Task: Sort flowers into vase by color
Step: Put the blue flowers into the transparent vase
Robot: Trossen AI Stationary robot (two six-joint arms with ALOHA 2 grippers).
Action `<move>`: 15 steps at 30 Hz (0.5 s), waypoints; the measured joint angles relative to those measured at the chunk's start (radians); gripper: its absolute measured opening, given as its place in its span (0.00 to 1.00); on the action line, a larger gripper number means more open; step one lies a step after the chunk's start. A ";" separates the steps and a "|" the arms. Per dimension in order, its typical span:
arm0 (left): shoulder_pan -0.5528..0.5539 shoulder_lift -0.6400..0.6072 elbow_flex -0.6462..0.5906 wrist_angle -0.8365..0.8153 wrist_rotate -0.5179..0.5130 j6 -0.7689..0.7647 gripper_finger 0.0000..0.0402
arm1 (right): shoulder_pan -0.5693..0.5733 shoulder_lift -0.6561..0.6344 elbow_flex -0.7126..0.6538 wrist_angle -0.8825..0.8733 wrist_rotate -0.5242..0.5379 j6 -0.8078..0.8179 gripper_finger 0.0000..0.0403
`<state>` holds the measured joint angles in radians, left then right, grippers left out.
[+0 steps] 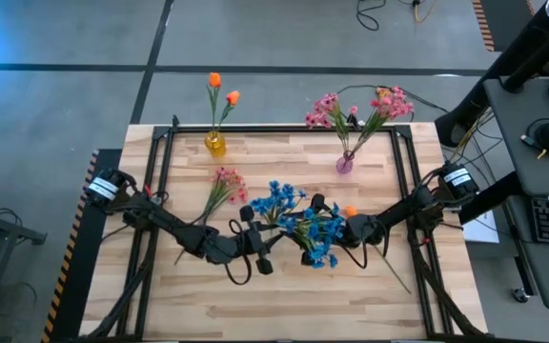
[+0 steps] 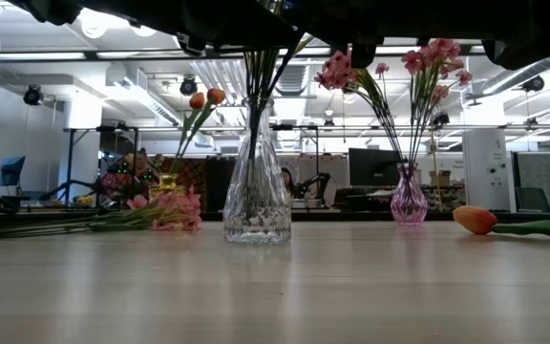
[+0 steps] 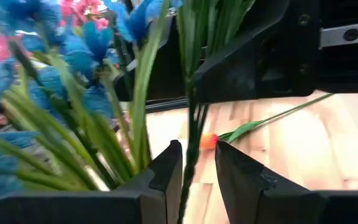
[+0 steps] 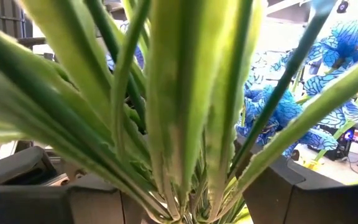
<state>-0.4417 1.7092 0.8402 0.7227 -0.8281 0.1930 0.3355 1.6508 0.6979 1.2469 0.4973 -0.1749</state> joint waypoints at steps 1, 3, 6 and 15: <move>0.002 0.000 0.000 0.001 0.008 -0.001 0.21 | 0.000 0.000 0.000 0.000 0.000 0.000 0.51; 0.005 0.001 0.000 0.001 0.008 -0.002 0.23 | 0.000 0.000 0.000 0.000 0.000 0.000 0.51; 0.011 0.001 0.000 0.002 0.009 -0.003 0.24 | 0.000 0.000 0.000 0.000 0.000 0.000 0.51; 0.016 0.026 0.026 0.000 0.009 0.009 0.24 | 0.000 0.000 0.000 0.000 0.000 0.007 0.51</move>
<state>-0.4253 1.7348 0.8659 0.7224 -0.8196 0.2018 0.3355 1.6508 0.6979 1.2465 0.4973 -0.1680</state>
